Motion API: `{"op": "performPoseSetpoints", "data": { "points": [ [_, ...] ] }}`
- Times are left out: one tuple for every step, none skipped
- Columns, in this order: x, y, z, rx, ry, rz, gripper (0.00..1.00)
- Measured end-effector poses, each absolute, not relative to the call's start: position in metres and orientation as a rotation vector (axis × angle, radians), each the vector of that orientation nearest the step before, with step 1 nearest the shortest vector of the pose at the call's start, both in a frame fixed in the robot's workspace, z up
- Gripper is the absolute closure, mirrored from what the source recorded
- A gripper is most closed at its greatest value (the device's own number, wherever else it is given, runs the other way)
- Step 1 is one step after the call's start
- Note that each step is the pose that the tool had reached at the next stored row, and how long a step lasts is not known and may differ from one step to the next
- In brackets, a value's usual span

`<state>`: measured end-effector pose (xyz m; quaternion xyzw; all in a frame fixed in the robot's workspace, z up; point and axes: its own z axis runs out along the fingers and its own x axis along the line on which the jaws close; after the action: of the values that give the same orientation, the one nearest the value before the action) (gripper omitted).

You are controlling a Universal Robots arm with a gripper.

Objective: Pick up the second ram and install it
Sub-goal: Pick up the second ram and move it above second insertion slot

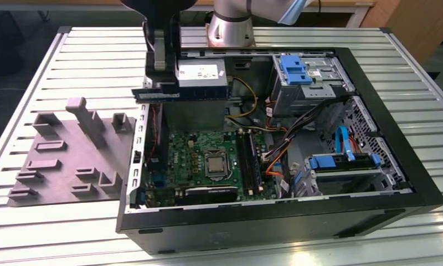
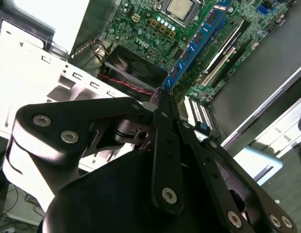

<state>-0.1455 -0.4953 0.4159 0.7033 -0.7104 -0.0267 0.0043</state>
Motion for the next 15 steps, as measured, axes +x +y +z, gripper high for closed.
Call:
{"op": "performPoseSetpoints", "data": {
  "points": [
    [-0.1448,-0.4952,0.4156,2.203,-2.226,-0.084,0.89],
    [-0.1441,-0.4952,0.4153,2.203,-2.226,-0.084,0.89],
    [-0.1435,-0.4952,0.415,2.203,-2.226,-0.084,0.89],
    [-0.143,-0.4952,0.4148,2.203,-2.226,-0.084,0.89],
    [-0.1424,-0.4953,0.4146,2.204,-2.226,-0.084,0.89],
    [-0.1419,-0.4952,0.4143,2.204,-2.226,-0.084,0.89],
    [-0.1414,-0.4952,0.4141,2.203,-2.226,-0.084,0.89],
    [-0.1409,-0.4952,0.4139,2.203,-2.226,-0.084,0.89],
    [-0.1404,-0.4953,0.4136,2.203,-2.226,-0.084,0.89],
    [-0.1399,-0.4953,0.4134,2.204,-2.226,-0.084,0.89],
    [-0.1395,-0.4952,0.4132,2.203,-2.226,-0.084,0.89],
    [-0.139,-0.4952,0.4129,2.203,-2.226,-0.084,0.89],
    [-0.1386,-0.4952,0.4127,2.203,-2.226,-0.084,0.89],
    [-0.1381,-0.4952,0.4125,2.203,-2.226,-0.084,0.89],
    [-0.1377,-0.4952,0.4123,2.203,-2.226,-0.084,0.89]
  ]
}}
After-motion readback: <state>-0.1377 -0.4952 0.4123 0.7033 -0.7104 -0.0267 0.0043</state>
